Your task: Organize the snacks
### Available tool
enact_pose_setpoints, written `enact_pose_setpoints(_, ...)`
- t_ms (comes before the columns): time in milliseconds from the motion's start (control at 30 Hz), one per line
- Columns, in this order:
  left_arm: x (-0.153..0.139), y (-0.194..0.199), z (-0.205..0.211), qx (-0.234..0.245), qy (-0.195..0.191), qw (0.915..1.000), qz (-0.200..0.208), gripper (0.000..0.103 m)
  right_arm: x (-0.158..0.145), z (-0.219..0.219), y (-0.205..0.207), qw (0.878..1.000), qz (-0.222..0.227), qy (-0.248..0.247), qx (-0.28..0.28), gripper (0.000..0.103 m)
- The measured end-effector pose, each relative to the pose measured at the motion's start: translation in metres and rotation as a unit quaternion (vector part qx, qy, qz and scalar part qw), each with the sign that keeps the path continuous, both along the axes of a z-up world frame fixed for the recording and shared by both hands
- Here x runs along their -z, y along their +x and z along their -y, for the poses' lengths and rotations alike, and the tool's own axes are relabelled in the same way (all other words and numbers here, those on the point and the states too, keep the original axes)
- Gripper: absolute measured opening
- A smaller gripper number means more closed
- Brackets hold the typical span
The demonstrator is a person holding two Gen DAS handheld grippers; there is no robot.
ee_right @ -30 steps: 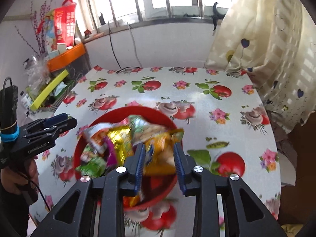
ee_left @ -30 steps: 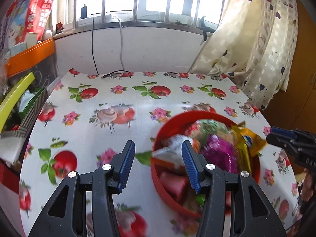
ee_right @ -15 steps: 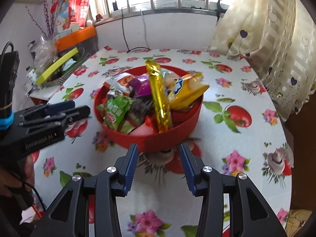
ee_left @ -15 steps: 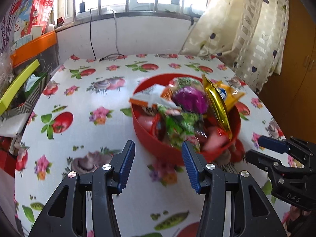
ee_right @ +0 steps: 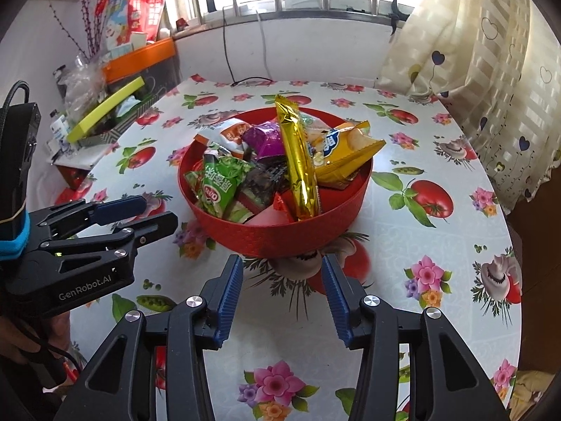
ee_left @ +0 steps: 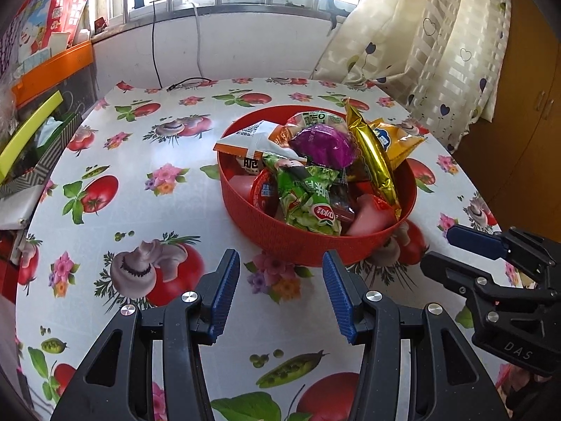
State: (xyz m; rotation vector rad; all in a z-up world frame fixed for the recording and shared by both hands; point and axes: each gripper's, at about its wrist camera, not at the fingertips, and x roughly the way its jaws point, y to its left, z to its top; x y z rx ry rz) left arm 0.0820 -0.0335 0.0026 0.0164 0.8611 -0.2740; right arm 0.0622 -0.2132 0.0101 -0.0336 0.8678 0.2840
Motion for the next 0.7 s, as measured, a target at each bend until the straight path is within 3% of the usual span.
enact_pose_setpoints(700,-0.0035,-0.0020,-0.0017,-0.017,0.015,0.9995,0.024,0.051,0.0034,-0.0026,0.0020,1.000,-0.005,-0.005,-0.003,0.045)
